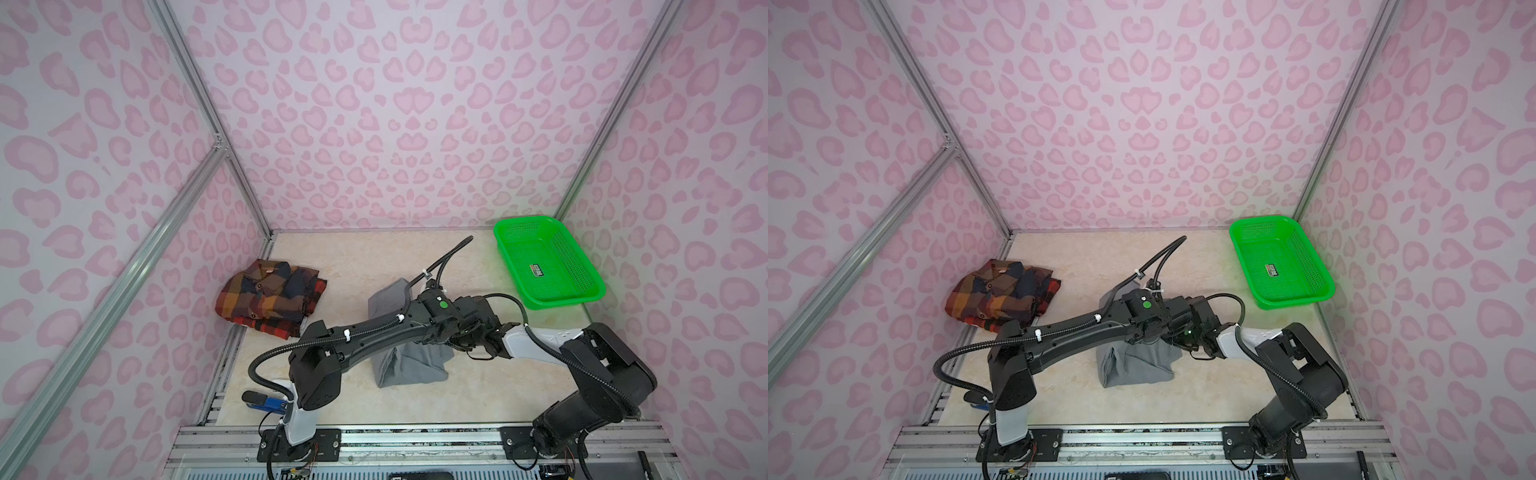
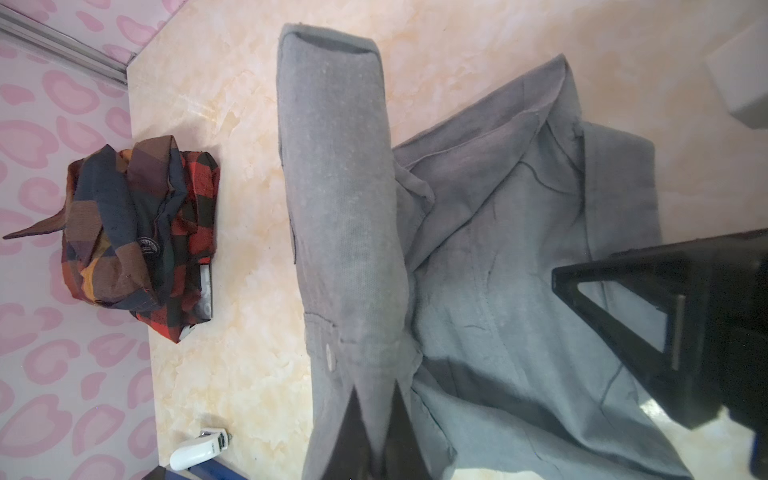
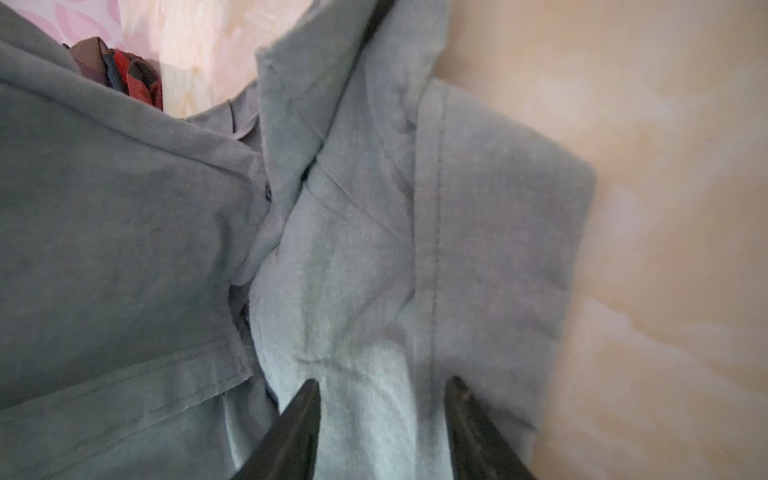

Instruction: Fold and stack the long sleeve shirts

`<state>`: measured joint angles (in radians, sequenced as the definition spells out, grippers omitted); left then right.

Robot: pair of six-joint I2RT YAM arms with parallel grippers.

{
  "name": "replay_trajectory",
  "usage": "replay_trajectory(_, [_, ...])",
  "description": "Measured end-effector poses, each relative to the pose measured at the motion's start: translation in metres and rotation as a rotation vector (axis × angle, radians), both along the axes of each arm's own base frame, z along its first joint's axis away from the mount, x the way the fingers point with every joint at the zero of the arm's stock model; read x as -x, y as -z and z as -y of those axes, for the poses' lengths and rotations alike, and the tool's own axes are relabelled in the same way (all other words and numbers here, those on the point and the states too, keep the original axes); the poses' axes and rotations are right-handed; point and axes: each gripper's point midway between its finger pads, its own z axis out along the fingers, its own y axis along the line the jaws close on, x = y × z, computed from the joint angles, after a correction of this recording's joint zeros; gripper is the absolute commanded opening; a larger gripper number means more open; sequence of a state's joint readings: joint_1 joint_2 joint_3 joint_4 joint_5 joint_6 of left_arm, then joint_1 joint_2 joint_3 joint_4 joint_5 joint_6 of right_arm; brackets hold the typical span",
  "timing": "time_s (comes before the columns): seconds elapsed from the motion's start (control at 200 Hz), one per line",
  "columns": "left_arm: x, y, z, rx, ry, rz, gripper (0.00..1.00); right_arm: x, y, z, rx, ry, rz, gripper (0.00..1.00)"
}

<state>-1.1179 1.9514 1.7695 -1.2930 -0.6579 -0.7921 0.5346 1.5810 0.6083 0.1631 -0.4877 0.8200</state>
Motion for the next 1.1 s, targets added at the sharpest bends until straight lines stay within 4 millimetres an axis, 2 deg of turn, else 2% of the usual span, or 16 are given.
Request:
replay_trajectory(0.18, [-0.002, 0.007, 0.01, -0.005, 0.004, -0.013, 0.04, 0.005, -0.002, 0.009, 0.009, 0.029, -0.001, 0.52])
replay_trajectory(0.445, [0.001, 0.022, 0.029, 0.016, 0.017, -0.049, 0.07, 0.017, -0.006, 0.044, 0.018, 0.172, -0.007, 0.53])
replay_trajectory(0.585, [0.005, 0.028, 0.035, 0.028, 0.023, -0.068, 0.11, 0.013, -0.023, 0.056, -0.01, 0.235, 0.033, 0.54])
replay_trajectory(0.755, [0.011, 0.037, 0.046, 0.06, 0.029, -0.093, 0.23, 0.008, -0.043, 0.064, -0.014, 0.27, 0.086, 0.54])
replay_trajectory(0.87, [0.015, 0.041, 0.055, 0.097, 0.032, -0.11, 0.44, 0.01, -0.04, 0.07, 0.006, 0.285, 0.073, 0.54])
replay_trajectory(1.1, [0.016, 0.038, 0.067, 0.161, 0.036, -0.123, 0.48, 0.015, -0.037, 0.074, 0.015, 0.288, 0.051, 0.54])
